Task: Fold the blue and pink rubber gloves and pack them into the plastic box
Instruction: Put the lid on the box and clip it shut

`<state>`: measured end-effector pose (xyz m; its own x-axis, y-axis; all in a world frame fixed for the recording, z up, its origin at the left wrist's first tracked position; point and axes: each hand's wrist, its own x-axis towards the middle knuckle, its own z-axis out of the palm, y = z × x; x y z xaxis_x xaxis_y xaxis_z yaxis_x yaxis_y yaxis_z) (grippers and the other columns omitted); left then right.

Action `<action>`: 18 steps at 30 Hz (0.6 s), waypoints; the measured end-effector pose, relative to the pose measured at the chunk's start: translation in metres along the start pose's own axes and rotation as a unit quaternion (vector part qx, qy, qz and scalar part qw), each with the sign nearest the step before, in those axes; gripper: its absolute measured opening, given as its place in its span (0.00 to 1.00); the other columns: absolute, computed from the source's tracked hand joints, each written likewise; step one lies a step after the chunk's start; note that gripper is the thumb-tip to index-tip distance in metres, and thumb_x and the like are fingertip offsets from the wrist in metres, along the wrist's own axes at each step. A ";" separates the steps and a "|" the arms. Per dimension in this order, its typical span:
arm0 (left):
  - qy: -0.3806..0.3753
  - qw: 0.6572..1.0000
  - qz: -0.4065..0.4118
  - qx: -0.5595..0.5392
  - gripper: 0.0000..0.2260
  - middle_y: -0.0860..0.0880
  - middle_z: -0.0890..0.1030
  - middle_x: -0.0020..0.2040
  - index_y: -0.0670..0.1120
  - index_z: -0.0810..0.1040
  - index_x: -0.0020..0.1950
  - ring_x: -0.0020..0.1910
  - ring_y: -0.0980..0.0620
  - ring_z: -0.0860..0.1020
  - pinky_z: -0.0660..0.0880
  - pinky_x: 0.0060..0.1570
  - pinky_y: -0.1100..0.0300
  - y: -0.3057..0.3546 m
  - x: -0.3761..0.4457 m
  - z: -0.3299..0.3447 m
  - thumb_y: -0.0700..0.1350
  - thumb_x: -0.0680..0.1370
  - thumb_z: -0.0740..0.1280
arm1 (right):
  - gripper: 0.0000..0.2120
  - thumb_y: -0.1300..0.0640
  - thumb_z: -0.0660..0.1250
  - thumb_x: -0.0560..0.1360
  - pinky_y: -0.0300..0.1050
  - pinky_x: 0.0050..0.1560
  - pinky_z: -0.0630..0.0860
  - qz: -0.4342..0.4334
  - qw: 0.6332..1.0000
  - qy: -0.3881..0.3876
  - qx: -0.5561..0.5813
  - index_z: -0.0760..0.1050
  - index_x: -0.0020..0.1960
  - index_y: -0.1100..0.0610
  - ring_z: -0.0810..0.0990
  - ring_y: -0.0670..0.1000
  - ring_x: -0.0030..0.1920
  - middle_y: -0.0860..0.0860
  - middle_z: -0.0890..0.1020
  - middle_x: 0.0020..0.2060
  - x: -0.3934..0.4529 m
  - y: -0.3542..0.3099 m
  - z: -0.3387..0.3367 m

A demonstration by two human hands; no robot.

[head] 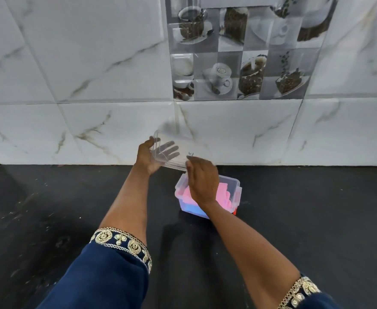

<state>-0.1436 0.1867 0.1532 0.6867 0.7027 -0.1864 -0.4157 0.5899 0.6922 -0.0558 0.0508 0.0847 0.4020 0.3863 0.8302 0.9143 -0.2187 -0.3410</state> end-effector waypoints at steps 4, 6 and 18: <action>-0.007 1.000 -0.015 0.023 0.11 0.30 0.77 0.50 0.40 0.68 0.46 0.36 0.34 0.84 0.80 0.41 0.40 -0.019 0.014 0.007 0.46 0.83 0.54 | 0.12 0.56 0.63 0.79 0.53 0.60 0.75 0.212 0.972 0.085 -0.057 0.82 0.56 0.59 0.80 0.59 0.58 0.58 0.83 0.57 0.005 0.025 -0.013; -0.010 0.999 -0.023 0.042 0.10 0.31 0.77 0.50 0.40 0.69 0.48 0.35 0.34 0.84 0.79 0.46 0.40 -0.025 0.020 0.008 0.46 0.83 0.54 | 0.14 0.56 0.61 0.81 0.52 0.61 0.73 0.322 0.942 0.089 -0.020 0.80 0.58 0.61 0.78 0.58 0.60 0.58 0.81 0.59 0.005 0.040 -0.020; 0.105 0.951 -0.067 0.282 0.12 0.44 0.83 0.32 0.39 0.77 0.40 0.31 0.51 0.77 0.71 0.35 0.60 -0.081 0.032 0.006 0.36 0.81 0.57 | 0.27 0.57 0.64 0.78 0.40 0.28 0.56 0.518 0.847 0.036 0.109 0.58 0.22 0.54 0.62 0.47 0.26 0.52 0.65 0.24 -0.015 0.068 -0.028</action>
<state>-0.0847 0.1590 0.0954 0.5522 0.7349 -0.3937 0.0945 0.4139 0.9054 -0.0010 0.0050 0.0608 0.9979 0.0294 0.0573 0.0625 -0.2336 -0.9703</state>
